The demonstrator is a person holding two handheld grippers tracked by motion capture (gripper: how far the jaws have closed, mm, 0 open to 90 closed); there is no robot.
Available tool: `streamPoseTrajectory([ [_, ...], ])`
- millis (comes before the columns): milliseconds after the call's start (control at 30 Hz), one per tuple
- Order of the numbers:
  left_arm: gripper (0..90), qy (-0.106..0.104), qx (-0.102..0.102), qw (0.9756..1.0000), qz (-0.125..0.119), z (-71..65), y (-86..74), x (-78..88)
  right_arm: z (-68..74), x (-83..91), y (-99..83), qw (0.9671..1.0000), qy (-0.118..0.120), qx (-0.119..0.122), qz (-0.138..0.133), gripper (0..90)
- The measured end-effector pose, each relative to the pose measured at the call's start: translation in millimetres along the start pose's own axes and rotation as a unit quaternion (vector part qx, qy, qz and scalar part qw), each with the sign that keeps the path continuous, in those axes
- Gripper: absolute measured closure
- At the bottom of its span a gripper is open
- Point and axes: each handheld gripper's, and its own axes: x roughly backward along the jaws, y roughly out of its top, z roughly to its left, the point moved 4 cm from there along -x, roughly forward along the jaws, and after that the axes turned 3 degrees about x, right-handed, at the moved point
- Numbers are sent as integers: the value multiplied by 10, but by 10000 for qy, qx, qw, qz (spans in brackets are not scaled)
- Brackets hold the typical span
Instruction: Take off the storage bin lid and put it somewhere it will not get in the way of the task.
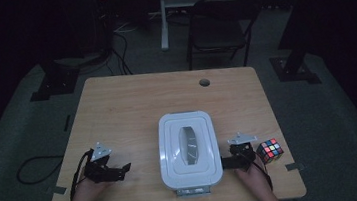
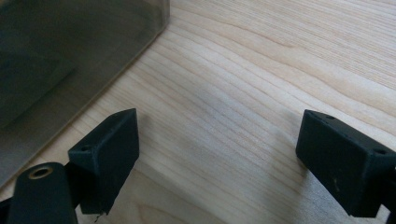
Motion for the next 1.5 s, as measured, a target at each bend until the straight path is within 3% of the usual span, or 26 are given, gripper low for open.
streamPoseTrajectory([
  [167, 53, -183, -212, 9995, -116, -153, 116, 111, 0, 0, 0, 10000, -2, 1, 0, 132],
  [300, 53, -454, -252, 9984, -233, -252, 186, 160, 1, 0, 0, 10000, -3, -1, 1, 132],
  [500, 53, -658, -402, 9962, -410, -408, 313, 269, 1, 0, 0, 10000, -3, 0, 1, 132],
  [633, 53, -776, -576, 9937, -563, -530, 454, 375, 0, 0, 0, 10000, -3, 1, 1, 132],
  [767, 53, -1203, -667, 9881, -691, -664, 592, 437, 0, 0, 0, 10000, -2, 1, 1, 132],
  [1033, 53, -1535, -938, 9807, -771, -946, 811, 402, 1, 0, 0, 10000, -1, 0, 1, 132],
  [1233, 53, -1582, -1116, 9784, -730, -1099, 885, 324, 0, 0, 0, 10000, -2, 1, 1, 132],
  [1367, 53, -1725, -1191, 9754, -682, -1215, 942, 263, 1, 0, 0, 10000, -3, -5, 3, 132],
  [1500, 54, -1764, -1193, 9753, -588, -1263, 959, 209, 1, 0, 0, 10000, -3, 0, 1, 132],
])
